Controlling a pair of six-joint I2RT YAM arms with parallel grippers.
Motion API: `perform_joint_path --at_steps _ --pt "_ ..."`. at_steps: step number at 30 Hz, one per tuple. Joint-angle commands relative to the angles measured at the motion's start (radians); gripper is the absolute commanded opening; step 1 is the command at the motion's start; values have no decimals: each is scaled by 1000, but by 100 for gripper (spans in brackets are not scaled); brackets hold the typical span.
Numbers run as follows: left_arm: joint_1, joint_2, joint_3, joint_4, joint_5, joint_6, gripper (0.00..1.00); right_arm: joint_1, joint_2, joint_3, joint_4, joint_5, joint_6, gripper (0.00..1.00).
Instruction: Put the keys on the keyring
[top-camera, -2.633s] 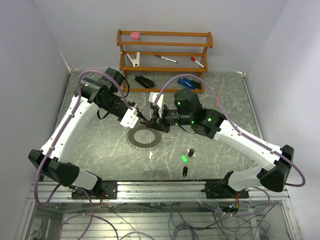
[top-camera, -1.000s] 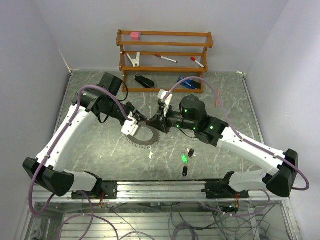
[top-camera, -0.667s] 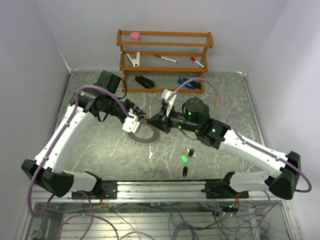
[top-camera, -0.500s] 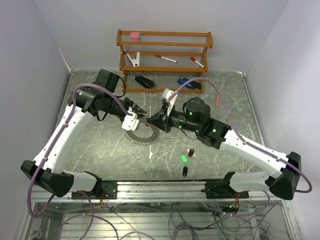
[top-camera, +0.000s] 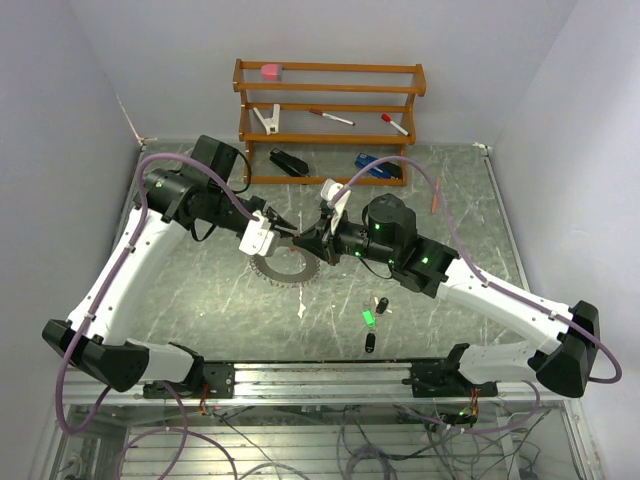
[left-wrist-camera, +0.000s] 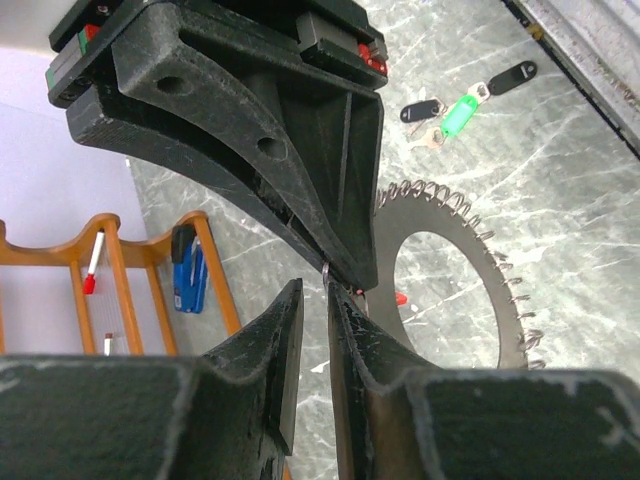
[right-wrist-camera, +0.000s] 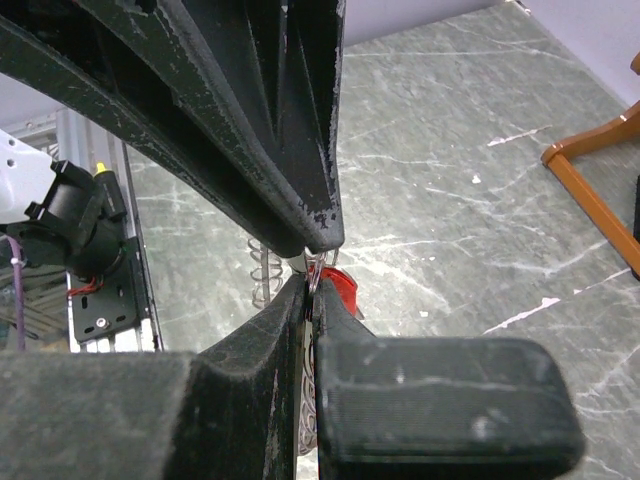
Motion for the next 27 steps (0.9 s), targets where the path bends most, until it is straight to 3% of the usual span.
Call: perform_joint_path --at_steps 1,18,27 --pt "7 3 8 -32 71 -28 27 6 -1 46 19 14 -23 0" --pt "6 16 -37 21 15 -96 24 33 8 81 -19 20 -47 0" --pt "6 20 -38 -26 17 -70 7 37 1 80 -17 26 -49 0"
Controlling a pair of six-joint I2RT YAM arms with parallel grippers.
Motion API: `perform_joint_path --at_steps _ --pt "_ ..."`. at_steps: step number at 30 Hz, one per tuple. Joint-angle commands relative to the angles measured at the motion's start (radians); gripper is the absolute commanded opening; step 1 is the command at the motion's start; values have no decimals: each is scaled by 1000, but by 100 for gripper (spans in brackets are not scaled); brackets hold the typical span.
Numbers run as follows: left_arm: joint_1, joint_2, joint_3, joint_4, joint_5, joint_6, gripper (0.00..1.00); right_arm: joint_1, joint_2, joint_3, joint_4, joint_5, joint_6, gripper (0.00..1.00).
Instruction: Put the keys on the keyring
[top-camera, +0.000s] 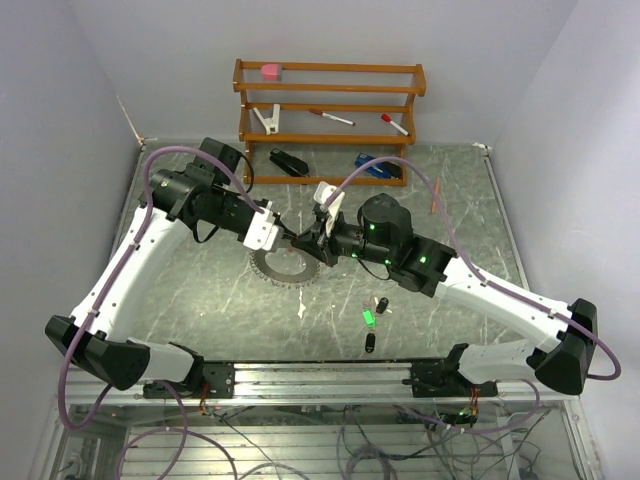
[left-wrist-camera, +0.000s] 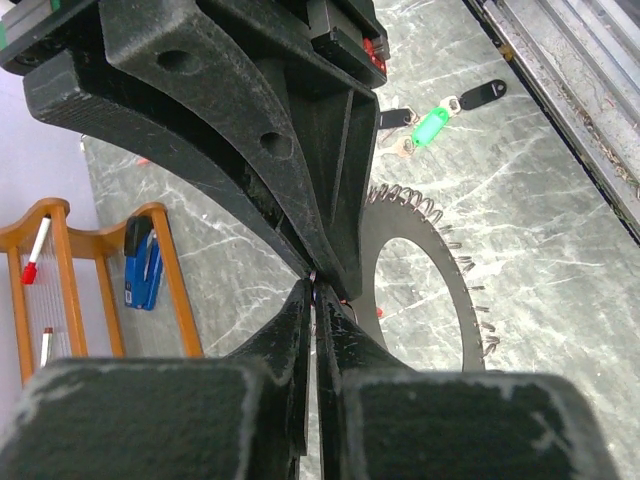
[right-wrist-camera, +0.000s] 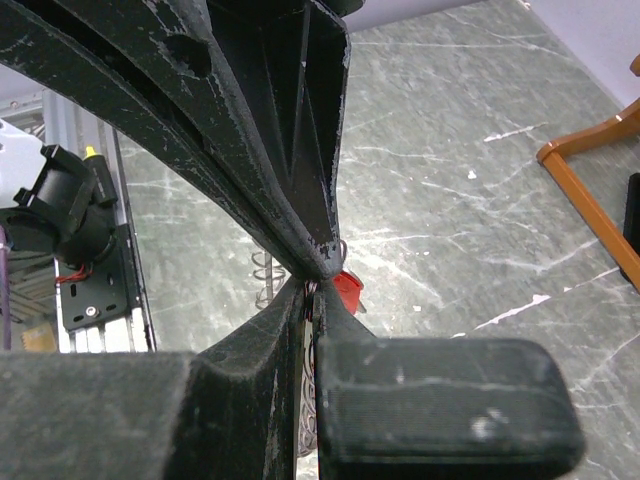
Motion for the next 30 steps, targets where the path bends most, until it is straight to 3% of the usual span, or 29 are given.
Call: perform_joint_path --at_steps 1,7,10,19,30 --pt "3 11 -10 -26 2 25 7 9 -16 41 35 -1 -3 0" --pt "3 25 37 -41 -47 35 7 10 -36 39 0 4 2 5" --pt "1 51 82 -127 -70 99 7 9 -49 38 -18 7 0 6" --pt "0 83 139 -216 -71 168 7 8 -59 45 -59 -4 -1 20" --pt "-6 88 157 -231 -65 176 7 8 -5 75 -99 -78 -26 17"
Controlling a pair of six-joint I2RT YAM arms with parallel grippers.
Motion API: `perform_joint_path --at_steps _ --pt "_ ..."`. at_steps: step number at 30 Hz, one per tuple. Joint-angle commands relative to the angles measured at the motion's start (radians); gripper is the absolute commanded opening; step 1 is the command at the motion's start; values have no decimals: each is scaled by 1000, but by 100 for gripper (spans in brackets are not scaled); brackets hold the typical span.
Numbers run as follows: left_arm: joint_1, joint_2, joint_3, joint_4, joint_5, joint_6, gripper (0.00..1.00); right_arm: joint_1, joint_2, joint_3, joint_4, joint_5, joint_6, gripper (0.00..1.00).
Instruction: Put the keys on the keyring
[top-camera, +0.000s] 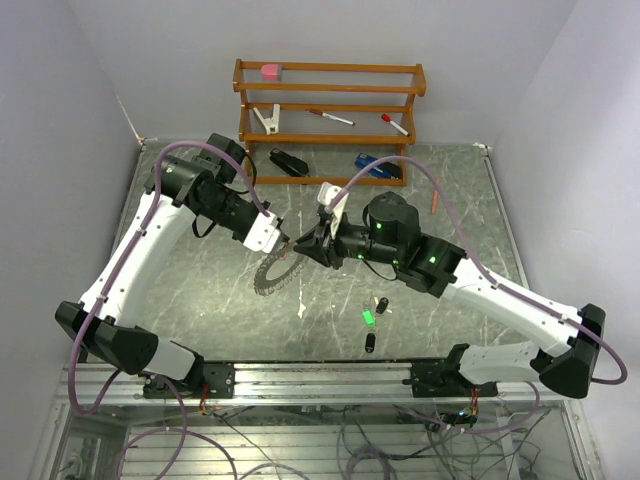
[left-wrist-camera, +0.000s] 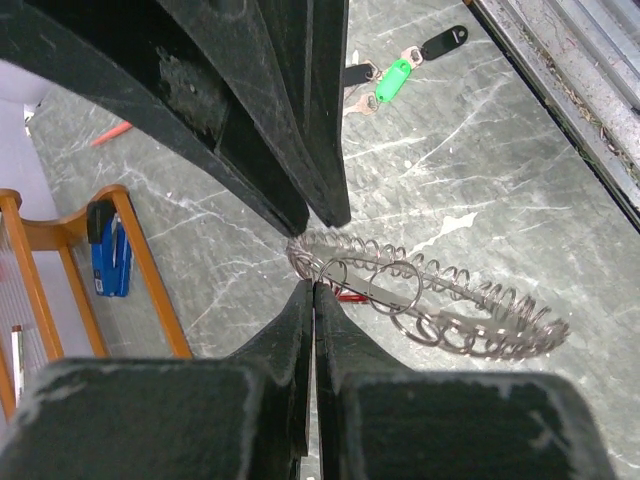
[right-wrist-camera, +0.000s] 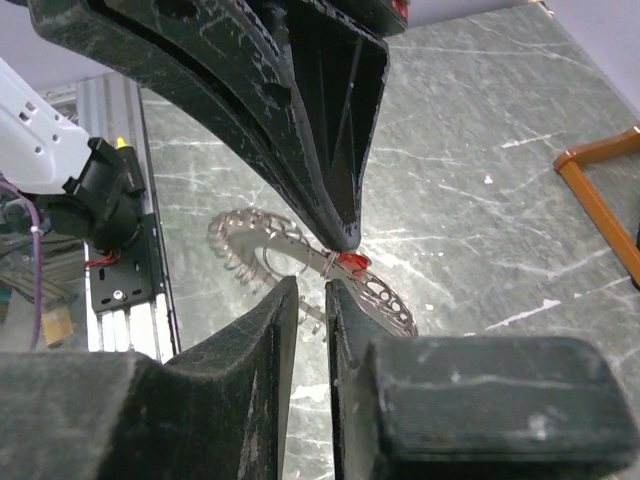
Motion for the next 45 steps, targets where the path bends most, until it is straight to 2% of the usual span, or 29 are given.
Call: perform_joint_path --at_steps 1,10,14,24,33,45 --pt "-4 3 45 -27 21 21 7 3 43 52 -20 -55 -13 16" --pt "-17 -4 39 -22 1 21 7 3 96 74 -2 -74 1 12" --pt "-19 -8 33 -19 -3 21 7 2 100 74 14 -67 2 7" --pt "-22 -5 51 -1 16 -17 7 2 106 73 38 -24 2 11" --pt "-22 -5 65 3 23 -41 7 3 123 71 40 -16 2 0" --pt "-22 -7 78 4 25 -64 7 2 78 44 58 74 -3 0"
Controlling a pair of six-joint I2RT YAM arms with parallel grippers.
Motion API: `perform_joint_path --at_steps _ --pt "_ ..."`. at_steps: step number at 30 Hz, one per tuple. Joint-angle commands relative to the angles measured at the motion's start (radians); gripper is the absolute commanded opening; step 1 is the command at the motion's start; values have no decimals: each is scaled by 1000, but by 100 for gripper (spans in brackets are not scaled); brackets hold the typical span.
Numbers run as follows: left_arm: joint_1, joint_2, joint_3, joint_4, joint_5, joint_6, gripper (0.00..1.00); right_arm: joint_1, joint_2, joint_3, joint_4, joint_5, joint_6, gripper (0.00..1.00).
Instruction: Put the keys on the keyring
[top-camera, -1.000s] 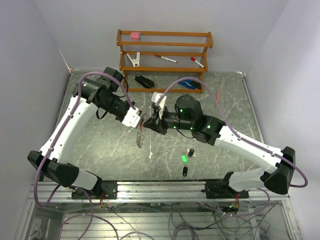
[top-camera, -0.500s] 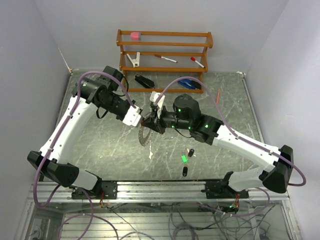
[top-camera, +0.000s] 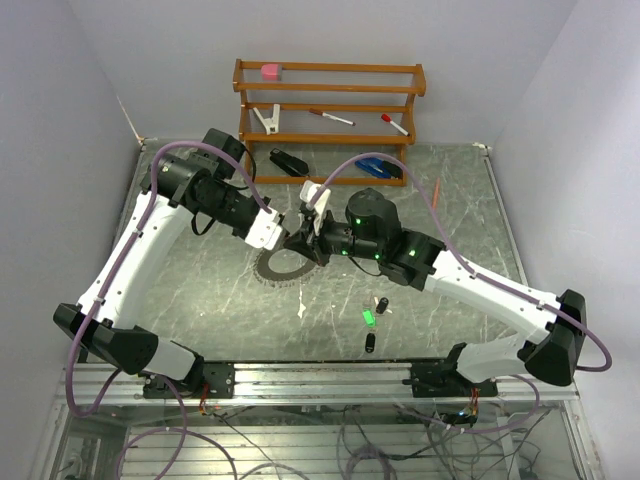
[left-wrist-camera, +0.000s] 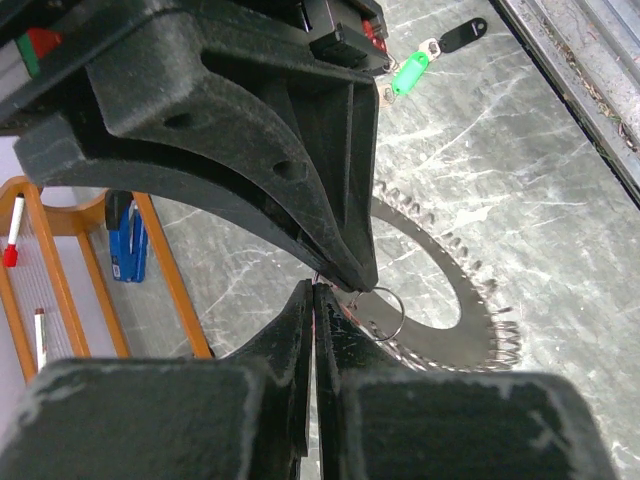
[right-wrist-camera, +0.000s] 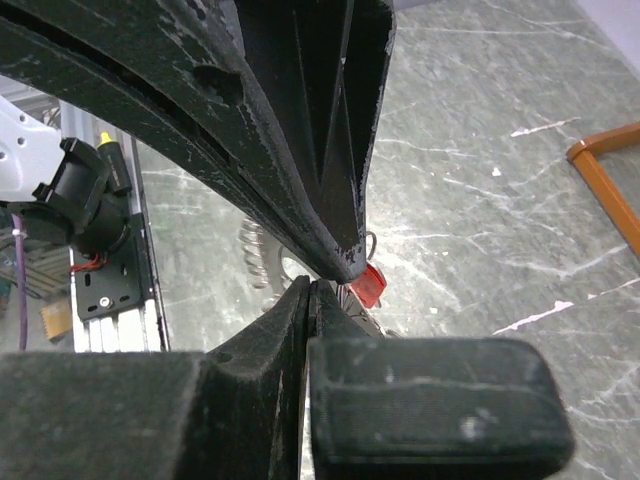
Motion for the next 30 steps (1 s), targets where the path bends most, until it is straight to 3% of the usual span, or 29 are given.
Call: perform_joint_path --at_steps 1,4,7,9,27,30 --pt "-8 -9 28 0 51 -20 7 -1 -47 -7 36 84 -4 0" --pt "-8 -9 26 13 43 -30 7 0 -65 -8 27 112 12 2" --pt "-8 -9 23 35 35 -50 7 0 -89 -18 28 117 12 23" --pt "-8 -9 23 38 37 -55 7 -1 -101 -25 32 129 11 28" --pt "-8 0 56 49 68 -88 7 -1 -51 -31 64 91 15 26" --pt "-8 0 62 44 74 -89 7 -1 -44 -33 77 84 13 17"
